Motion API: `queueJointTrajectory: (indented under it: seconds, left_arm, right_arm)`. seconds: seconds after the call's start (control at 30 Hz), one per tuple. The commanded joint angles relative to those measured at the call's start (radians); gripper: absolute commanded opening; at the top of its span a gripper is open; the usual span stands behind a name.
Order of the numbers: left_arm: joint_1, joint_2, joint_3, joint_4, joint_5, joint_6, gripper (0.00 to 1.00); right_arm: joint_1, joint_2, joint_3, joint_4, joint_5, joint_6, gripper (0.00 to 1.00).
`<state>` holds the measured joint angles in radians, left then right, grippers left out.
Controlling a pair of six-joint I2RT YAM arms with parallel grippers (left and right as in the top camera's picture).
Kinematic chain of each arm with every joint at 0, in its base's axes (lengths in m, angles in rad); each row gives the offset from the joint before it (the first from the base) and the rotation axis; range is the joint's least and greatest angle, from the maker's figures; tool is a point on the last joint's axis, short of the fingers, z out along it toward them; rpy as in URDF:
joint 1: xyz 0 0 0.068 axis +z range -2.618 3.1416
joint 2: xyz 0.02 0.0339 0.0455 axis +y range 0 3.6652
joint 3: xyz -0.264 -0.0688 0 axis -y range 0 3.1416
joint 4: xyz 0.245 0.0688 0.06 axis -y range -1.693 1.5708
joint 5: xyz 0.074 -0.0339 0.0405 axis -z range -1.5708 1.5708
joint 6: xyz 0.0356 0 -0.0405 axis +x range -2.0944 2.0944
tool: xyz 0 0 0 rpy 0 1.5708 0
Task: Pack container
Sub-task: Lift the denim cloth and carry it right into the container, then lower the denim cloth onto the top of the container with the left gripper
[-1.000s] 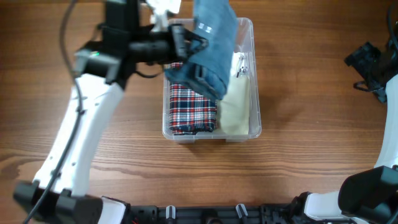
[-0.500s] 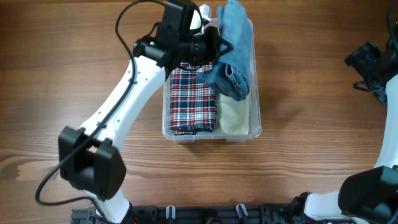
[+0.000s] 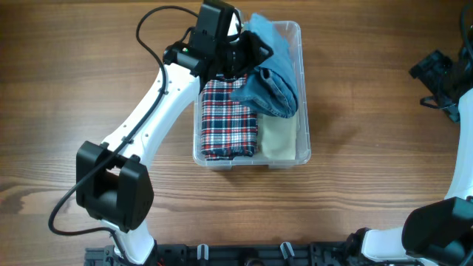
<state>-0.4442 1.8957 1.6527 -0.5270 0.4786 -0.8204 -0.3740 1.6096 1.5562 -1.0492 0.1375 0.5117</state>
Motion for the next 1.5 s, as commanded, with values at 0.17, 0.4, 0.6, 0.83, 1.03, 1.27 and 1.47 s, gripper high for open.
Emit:
queueJointTrajectory:
  seconds: [0.17,0.4,0.6,0.83,1.03,1.27,1.47]
  left_arm:
    - [-0.006,0.01,0.023,0.008,0.002,0.032,0.67]
    - [0.001,-0.037,0.025,0.023,-0.027,0.082,0.67]
    - [0.018,-0.146,0.048,0.014,-0.166,0.137,0.66]
    - [0.019,-0.256,0.048,-0.011,-0.234,0.189,0.69]
    - [0.013,-0.244,0.047,0.016,-0.233,0.219,0.67]
    - [-0.037,-0.134,0.047,-0.006,-0.234,0.264,0.07]
    - [-0.06,-0.016,0.047,-0.143,-0.237,0.267,0.04]
  right_arm:
    - [-0.004,0.008,-0.007,0.002,-0.008,0.012,1.0]
    - [-0.004,0.008,-0.007,0.002,-0.008,0.012,1.0]
    - [-0.004,0.008,-0.007,0.002,-0.008,0.012,1.0]
    - [-0.004,0.008,-0.007,0.002,-0.008,0.012,1.0]
    - [-0.004,0.008,-0.007,0.002,-0.008,0.012,1.0]
    - [-0.004,0.008,-0.007,0.002,-0.008,0.012,1.0]
    - [-0.004,0.008,-0.007,0.002,-0.008,0.012,1.0]
